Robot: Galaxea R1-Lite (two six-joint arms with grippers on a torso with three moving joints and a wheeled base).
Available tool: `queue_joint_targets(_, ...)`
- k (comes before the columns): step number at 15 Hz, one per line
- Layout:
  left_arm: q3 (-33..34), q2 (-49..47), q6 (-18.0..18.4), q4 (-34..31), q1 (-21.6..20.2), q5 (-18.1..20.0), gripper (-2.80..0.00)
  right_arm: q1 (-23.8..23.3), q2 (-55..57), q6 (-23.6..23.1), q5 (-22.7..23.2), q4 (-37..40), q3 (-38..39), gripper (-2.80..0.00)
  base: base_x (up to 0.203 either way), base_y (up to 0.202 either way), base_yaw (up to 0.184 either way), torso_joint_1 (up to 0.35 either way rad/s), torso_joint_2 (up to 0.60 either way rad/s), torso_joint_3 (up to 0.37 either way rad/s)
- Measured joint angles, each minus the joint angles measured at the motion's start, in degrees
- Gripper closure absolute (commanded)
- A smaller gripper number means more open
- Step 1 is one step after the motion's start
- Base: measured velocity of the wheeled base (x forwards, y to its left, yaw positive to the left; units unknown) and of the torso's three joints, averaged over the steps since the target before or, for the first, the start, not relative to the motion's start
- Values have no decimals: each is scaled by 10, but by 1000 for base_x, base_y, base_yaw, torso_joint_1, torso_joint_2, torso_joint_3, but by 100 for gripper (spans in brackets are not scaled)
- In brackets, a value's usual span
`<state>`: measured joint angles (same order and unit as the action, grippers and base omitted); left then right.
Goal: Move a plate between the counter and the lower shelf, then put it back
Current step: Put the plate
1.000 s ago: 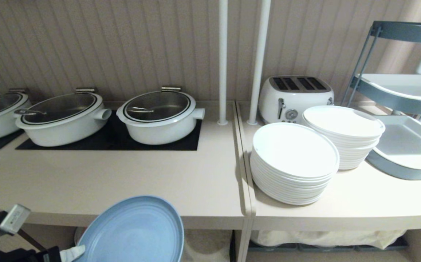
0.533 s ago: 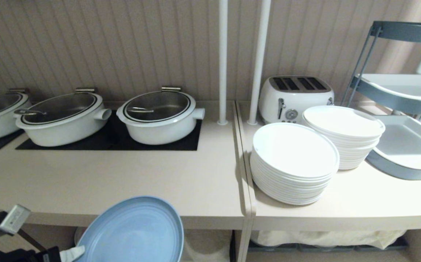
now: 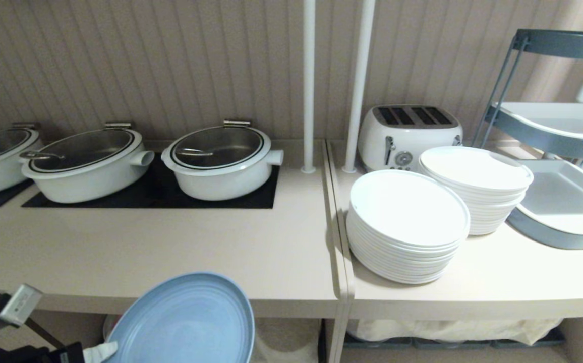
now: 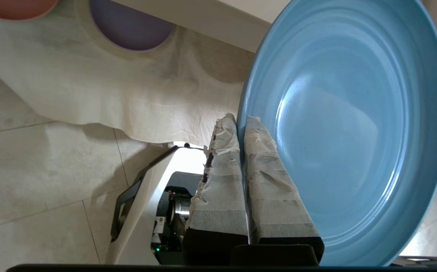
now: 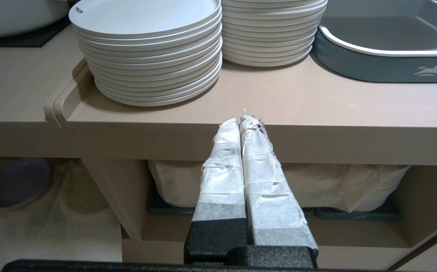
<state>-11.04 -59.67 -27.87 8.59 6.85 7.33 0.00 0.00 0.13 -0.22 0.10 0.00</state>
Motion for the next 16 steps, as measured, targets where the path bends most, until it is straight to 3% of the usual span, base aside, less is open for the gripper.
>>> queue_joint_targets(16,0,-3,-6,-12,0,0,0,0,0,0,0,0,0,0,0,0,0,0,0,0)
